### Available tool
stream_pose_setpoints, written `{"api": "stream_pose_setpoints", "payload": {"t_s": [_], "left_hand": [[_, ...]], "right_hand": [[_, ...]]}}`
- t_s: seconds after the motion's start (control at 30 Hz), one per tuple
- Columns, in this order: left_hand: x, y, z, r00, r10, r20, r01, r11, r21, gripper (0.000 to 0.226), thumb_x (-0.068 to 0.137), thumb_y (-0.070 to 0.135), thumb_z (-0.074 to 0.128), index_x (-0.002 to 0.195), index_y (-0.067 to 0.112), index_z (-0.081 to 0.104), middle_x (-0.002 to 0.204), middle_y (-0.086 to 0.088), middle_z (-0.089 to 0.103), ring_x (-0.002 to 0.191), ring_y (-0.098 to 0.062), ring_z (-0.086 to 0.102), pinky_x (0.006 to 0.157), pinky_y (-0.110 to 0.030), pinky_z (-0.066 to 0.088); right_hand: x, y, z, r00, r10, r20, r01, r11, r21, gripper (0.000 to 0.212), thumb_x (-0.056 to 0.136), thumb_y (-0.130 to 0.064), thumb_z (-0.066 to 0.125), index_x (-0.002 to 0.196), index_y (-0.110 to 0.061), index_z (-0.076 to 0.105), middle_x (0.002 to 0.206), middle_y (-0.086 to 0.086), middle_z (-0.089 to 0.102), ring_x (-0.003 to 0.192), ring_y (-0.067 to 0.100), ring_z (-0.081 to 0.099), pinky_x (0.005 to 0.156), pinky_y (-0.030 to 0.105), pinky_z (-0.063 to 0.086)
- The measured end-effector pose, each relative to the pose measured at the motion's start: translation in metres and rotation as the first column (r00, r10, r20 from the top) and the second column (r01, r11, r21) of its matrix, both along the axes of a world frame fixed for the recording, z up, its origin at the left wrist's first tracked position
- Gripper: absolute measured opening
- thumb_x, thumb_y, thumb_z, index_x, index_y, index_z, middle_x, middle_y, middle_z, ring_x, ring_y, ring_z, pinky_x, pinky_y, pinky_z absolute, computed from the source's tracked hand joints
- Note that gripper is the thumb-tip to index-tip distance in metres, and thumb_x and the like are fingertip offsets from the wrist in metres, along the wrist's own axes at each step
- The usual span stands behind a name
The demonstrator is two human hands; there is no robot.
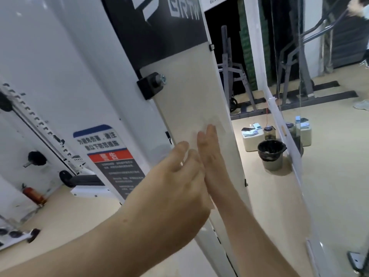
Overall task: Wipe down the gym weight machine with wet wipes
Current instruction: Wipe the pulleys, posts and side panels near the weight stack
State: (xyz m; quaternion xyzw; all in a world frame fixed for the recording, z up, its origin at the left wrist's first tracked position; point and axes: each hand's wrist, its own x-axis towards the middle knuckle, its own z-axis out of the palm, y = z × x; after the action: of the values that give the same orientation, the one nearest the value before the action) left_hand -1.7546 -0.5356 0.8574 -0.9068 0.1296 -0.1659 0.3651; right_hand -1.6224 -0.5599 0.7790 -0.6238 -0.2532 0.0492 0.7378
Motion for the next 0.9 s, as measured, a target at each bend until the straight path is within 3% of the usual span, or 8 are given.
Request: {"api": "stream_pose_setpoints", "payload": {"t_s": [0.1, 0.27, 0.43, 0.5, 0.57, 0.63, 0.8, 0.9], "left_hand": [[-0.013, 0.015, 0.015, 0.991, -0.136, -0.018, 0.137, 0.974, 0.181, 0.022, 0.088, 0.013, 0.052, 0.091, 0.006, 0.072, 0.098, -0.015, 0.07, 0.096, -0.032, 0.065, 0.1, -0.044, 0.044], [-0.007, 0.022, 0.042, 0.954, -0.174, 0.245, 0.159, 0.984, 0.082, 0.031, 0.091, 0.014, 0.041, 0.1, 0.012, 0.071, 0.111, -0.005, 0.07, 0.116, -0.019, 0.061, 0.116, -0.038, 0.027], [0.002, 0.012, 0.089, 0.941, -0.077, 0.329, 0.056, 0.996, 0.072, 0.043, 0.078, 0.023, 0.048, 0.108, 0.003, 0.071, 0.125, -0.014, 0.065, 0.122, -0.03, 0.058, 0.116, -0.046, 0.025], [0.005, 0.015, 0.087, 0.939, -0.085, 0.332, 0.053, 0.993, 0.105, 0.037, 0.081, 0.018, 0.047, 0.104, 0.004, 0.073, 0.124, -0.014, 0.066, 0.119, -0.028, 0.06, 0.115, -0.045, 0.026], [0.007, 0.014, 0.085, 0.936, -0.109, 0.336, 0.089, 0.993, 0.074, 0.031, 0.082, 0.012, 0.046, 0.094, 0.009, 0.074, 0.122, -0.013, 0.067, 0.115, -0.026, 0.063, 0.112, -0.041, 0.032], [0.009, 0.015, 0.085, 0.921, -0.171, 0.349, 0.143, 0.984, 0.103, 0.031, 0.082, 0.01, 0.044, 0.087, 0.012, 0.074, 0.117, -0.012, 0.069, 0.11, -0.025, 0.065, 0.107, -0.038, 0.036], [0.016, 0.022, 0.079, 0.917, -0.166, 0.364, 0.089, 0.971, 0.22, 0.033, 0.086, 0.011, 0.041, 0.084, 0.011, 0.074, 0.116, -0.017, 0.069, 0.109, -0.03, 0.066, 0.103, -0.042, 0.037], [0.017, 0.024, 0.079, 0.923, -0.134, 0.361, 0.035, 0.963, 0.268, 0.026, 0.087, 0.012, 0.049, 0.085, 0.011, 0.075, 0.119, -0.016, 0.068, 0.111, -0.029, 0.065, 0.107, -0.042, 0.032]], "right_hand": [[0.014, 0.006, 0.035, 0.997, -0.044, 0.062, 0.035, 0.99, 0.139, 0.067, 0.098, -0.058, 0.02, 0.155, -0.025, 0.008, 0.162, -0.016, 0.003, 0.147, -0.003, -0.002, 0.124, 0.035, 0.004], [0.012, 0.015, 0.1, 0.854, -0.139, 0.501, -0.047, 0.939, 0.341, 0.058, 0.098, -0.043, 0.015, 0.152, -0.021, 0.025, 0.158, -0.012, 0.02, 0.148, -0.001, 0.01, 0.123, 0.033, 0.011], [0.067, 0.016, 0.126, 0.943, -0.034, 0.331, -0.042, 0.975, 0.219, 0.074, 0.09, -0.065, 0.018, 0.154, -0.028, 0.017, 0.163, -0.012, 0.012, 0.147, -0.003, 0.006, 0.124, 0.037, 0.007], [0.062, 0.016, 0.145, 0.876, -0.021, 0.482, -0.102, 0.968, 0.228, 0.063, 0.095, -0.054, 0.021, 0.153, -0.031, 0.01, 0.162, -0.015, 0.006, 0.148, -0.002, 0.001, 0.124, 0.039, 0.002], [0.047, 0.016, 0.162, 0.732, -0.062, 0.679, -0.153, 0.955, 0.253, 0.051, 0.101, -0.042, 0.022, 0.149, -0.037, 0.006, 0.158, -0.02, 0.003, 0.149, 0.001, -0.003, 0.123, 0.041, -0.001], [0.047, 0.016, 0.171, 0.649, -0.104, 0.754, -0.144, 0.956, 0.256, 0.049, 0.102, -0.038, 0.021, 0.149, -0.037, 0.006, 0.157, -0.021, 0.003, 0.149, 0.003, -0.004, 0.123, 0.044, 0.0], [0.083, 0.019, 0.2, 0.857, -0.068, 0.511, -0.077, 0.963, 0.258, 0.067, 0.097, -0.055, 0.023, 0.155, -0.028, 0.006, 0.163, -0.013, 0.002, 0.148, -0.003, -0.001, 0.124, 0.04, 0.004], [0.062, 0.02, 0.213, 0.756, -0.142, 0.639, -0.048, 0.961, 0.271, 0.069, 0.095, -0.056, 0.018, 0.156, -0.025, 0.007, 0.161, -0.017, 0.004, 0.148, -0.002, -0.003, 0.123, 0.043, 0.001]]}}
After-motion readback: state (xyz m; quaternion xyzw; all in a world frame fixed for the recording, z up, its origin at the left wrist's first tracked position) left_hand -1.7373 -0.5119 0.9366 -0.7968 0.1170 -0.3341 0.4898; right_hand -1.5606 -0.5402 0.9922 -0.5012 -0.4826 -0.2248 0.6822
